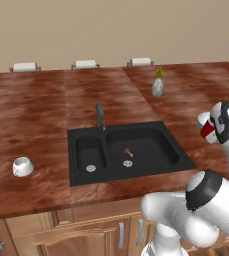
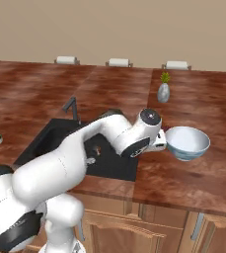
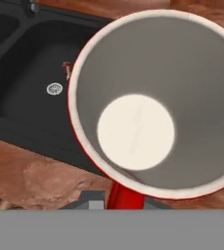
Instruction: Clear the mugs and bowl far away from the sink.
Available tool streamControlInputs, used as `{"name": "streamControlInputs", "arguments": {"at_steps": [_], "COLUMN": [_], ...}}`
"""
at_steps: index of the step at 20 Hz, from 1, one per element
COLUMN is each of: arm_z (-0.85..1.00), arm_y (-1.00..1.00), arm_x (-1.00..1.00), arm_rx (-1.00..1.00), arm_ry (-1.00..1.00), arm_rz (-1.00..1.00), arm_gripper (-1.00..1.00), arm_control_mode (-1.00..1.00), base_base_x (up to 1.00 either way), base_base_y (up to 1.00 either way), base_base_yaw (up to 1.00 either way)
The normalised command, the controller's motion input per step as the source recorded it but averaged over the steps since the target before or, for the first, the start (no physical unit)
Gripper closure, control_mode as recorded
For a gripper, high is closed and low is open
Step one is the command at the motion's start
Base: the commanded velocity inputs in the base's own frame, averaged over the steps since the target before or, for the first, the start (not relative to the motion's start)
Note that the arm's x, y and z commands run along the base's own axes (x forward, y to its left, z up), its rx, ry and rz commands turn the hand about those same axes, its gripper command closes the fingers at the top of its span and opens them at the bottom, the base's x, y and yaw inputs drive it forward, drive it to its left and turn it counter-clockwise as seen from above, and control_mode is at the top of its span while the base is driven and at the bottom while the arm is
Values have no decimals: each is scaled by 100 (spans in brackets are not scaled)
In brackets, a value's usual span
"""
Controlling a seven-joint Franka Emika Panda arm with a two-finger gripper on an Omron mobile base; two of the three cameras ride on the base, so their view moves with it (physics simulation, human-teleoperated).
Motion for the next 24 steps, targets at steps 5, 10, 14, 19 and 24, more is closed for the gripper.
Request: {"name": "streamControlInputs", "arguments": {"at_steps": [5, 10, 14, 19, 24], "arm_z": [93, 49, 30, 13, 19], "arm_y": [77, 61, 9, 0, 9], "arm_x": [0, 0, -29, -47, -40], "arm_rx": [-35, -27, -5, 6, 8], "arm_ry": [1, 6, 8, -2, -1], "arm_rz": [-43, -43, -14, 7, 11], "arm_gripper": [100, 100, 100, 100, 100], "arm_control_mode": [-100, -100, -100, -100, -100], "base_base_x": [0, 0, 0, 0, 0], "base_base_y": [0, 0, 0, 0, 0], "base_base_yaw": [0, 0, 0, 0, 0]}}
